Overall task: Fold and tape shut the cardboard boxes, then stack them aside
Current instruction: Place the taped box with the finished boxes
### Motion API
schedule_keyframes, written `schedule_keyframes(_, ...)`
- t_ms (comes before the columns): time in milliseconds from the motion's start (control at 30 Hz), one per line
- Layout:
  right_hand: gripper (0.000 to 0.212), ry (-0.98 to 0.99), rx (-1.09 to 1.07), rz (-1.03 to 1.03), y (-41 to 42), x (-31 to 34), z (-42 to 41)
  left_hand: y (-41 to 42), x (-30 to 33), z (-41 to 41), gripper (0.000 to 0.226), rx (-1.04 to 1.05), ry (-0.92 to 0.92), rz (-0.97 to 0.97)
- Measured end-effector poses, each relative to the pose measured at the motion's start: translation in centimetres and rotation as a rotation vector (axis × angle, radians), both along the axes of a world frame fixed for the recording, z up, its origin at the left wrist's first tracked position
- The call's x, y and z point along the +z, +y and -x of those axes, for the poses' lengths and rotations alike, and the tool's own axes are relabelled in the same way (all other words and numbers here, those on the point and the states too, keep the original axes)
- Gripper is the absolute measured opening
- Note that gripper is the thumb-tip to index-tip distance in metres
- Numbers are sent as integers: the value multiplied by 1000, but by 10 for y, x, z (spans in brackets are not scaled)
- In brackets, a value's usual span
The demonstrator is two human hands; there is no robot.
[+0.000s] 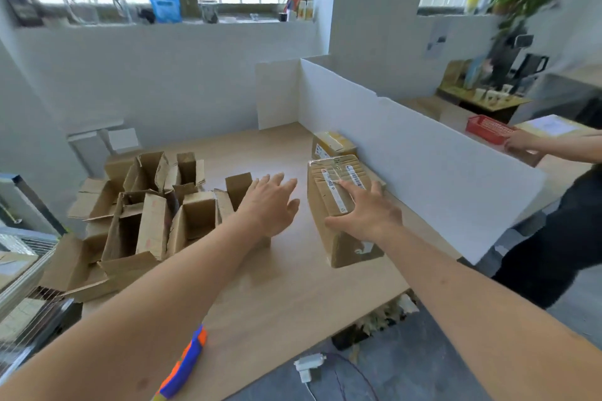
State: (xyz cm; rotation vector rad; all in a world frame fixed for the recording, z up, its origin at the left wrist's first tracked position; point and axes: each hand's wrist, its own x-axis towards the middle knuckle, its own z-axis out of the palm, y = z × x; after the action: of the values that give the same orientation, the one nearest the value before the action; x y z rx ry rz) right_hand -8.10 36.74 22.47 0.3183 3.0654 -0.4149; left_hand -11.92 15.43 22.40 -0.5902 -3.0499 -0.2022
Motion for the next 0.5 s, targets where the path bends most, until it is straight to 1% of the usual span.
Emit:
schedule_keyframes(233, 103, 3, -1, -23, 119, 6, 14, 113, 4, 17, 59, 15, -15, 10)
schedule_keyframes(367, 101, -40, 9, -18, 174, -7, 21, 161, -6, 32, 58, 21, -40, 5)
schedule_keyframes(500, 101, -63, 12, 7, 212, -23, 37, 200, -16, 53, 57, 8, -75, 35)
